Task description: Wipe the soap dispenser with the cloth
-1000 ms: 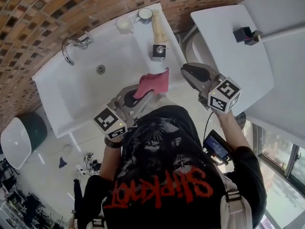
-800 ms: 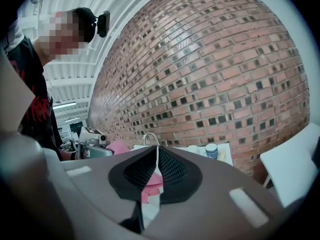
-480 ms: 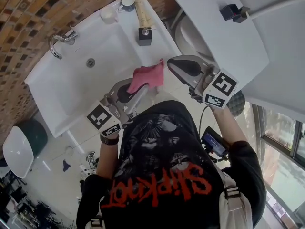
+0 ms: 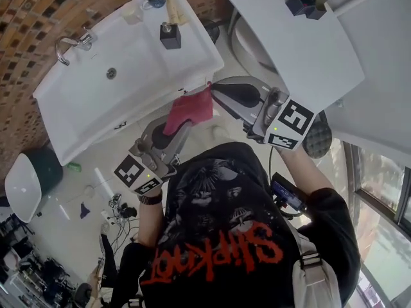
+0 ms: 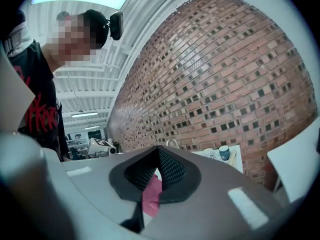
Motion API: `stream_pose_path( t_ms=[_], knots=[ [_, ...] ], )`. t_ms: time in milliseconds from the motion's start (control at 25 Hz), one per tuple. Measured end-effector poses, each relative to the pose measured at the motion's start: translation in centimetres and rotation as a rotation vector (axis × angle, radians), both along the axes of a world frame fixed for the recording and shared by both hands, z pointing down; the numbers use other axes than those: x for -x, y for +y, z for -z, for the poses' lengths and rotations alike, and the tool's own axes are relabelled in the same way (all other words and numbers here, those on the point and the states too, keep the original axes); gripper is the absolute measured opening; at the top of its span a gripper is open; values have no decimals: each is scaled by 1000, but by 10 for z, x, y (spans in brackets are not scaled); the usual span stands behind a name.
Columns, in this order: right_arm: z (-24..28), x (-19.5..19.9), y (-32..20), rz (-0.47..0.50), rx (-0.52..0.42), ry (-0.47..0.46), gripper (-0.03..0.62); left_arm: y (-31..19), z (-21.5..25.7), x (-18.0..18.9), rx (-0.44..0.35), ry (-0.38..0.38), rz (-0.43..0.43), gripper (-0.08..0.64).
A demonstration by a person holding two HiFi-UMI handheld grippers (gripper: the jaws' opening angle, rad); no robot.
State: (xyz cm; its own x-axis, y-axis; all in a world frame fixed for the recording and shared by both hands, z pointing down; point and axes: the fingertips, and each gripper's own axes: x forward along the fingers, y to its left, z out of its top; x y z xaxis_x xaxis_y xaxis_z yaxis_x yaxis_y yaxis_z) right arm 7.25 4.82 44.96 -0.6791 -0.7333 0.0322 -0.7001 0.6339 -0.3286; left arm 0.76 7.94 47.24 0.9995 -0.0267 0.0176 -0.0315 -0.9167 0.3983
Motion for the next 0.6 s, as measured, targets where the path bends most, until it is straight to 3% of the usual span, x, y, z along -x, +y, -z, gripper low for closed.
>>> stream_pose_path(
  t_ms=[280, 600],
  knots=[
    [-33, -33, 92, 57, 80, -64, 0, 112, -23, -40, 71, -53, 14, 45],
    [-27, -11, 149, 100, 64, -63, 0, 161, -5, -14, 24, -41, 81, 46]
  ],
)
